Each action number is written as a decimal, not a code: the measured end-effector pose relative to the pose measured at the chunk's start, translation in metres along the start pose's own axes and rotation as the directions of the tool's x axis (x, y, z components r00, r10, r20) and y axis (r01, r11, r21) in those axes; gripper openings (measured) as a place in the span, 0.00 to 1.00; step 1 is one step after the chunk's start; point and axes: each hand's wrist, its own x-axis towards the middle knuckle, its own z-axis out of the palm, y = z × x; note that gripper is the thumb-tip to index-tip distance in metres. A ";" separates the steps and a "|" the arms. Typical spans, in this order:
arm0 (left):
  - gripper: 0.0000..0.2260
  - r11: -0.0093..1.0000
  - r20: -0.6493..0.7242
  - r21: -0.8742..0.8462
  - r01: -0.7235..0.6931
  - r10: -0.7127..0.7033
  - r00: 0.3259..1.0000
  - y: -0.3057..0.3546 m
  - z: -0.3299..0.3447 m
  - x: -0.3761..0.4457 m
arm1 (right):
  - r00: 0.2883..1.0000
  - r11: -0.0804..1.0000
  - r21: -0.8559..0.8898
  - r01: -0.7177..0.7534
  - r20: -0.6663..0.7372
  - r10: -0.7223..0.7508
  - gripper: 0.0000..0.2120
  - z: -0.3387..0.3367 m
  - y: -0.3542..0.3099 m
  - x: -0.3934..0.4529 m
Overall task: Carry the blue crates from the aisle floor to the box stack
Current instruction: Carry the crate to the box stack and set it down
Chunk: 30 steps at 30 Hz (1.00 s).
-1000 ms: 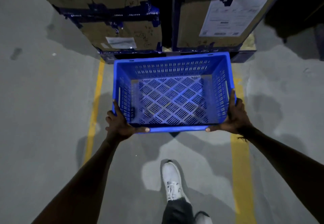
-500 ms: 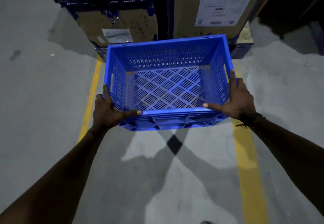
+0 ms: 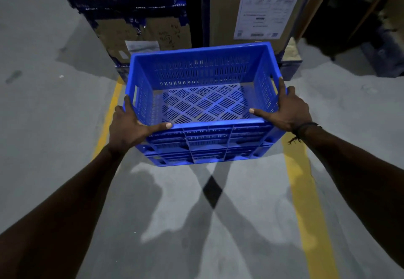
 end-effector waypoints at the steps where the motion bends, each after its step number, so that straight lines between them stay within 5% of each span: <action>1: 0.66 1.000 0.003 0.008 0.001 -0.001 1.000 0.000 0.000 0.000 | 1.000 1.000 0.004 0.004 -0.002 -0.004 0.66 0.001 0.000 -0.001; 30: 0.70 1.000 0.061 0.016 0.023 -0.024 0.998 -0.001 -0.001 0.004 | 0.999 1.000 -0.020 0.011 -0.045 -0.012 0.58 0.009 0.004 -0.003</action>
